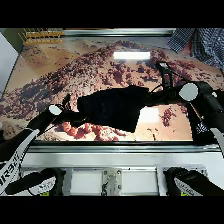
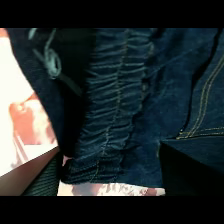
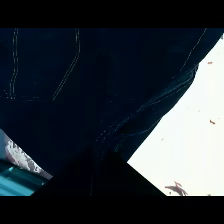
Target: Fold the clothes and pants, and hang the long-sleeved shirts on hangers.
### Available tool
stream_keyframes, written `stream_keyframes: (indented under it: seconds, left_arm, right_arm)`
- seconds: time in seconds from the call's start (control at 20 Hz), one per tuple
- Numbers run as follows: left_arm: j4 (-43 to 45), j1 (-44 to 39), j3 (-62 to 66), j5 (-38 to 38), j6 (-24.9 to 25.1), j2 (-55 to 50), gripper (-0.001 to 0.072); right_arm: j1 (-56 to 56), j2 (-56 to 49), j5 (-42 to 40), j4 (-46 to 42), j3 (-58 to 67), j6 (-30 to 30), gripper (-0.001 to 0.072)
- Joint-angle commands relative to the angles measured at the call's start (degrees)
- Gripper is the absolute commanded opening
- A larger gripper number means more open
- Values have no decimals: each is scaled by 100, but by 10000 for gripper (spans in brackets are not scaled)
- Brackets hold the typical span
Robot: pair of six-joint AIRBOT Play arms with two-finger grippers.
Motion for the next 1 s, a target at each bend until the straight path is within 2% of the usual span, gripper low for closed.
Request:
stream_keyframes:
  seconds: [0.0, 0.1, 0.2, 0.25, 0.3, 0.35, 0.55, 0.75, 0.95]
  left_arm:
    - [-11, -92, 57, -68, 13, -48, 602]
    - [-13, -92, 57, -201, 13, -48, 599]
    - [-15, -92, 59, -205, 17, -48, 149]
    - [-15, -92, 59, -170, 20, -48, 67]
    - [-17, -92, 59, -125, 15, -48, 61]
    - [-20, -85, 66, -125, 15, -46, 18]
    - [-94, 2, 310, -323, 15, 584, 23]
    - [-809, 599, 1626, -925, 122, 1941, 23]
    - [-922, 708, 2658, -955, 90, 3235, 23]
  right_arm:
    - [0, 2, -4, 0, 2, -4, 12]
    - [0, 2, -4, 0, 2, -4, 12]
    - [0, 2, -4, 2, 2, -4, 12]
    - [0, 2, -4, 2, 2, -2, 12]
    - [0, 4, -4, 2, 2, -2, 12]
    - [0, 4, -4, 2, 2, -4, 12]
    - [-114, 24, 44, -291, 286, -24, 12]
    - [-680, 76, 289, -452, 2138, -254, 11]
    - [-835, 90, 374, -450, 4260, -411, 11]
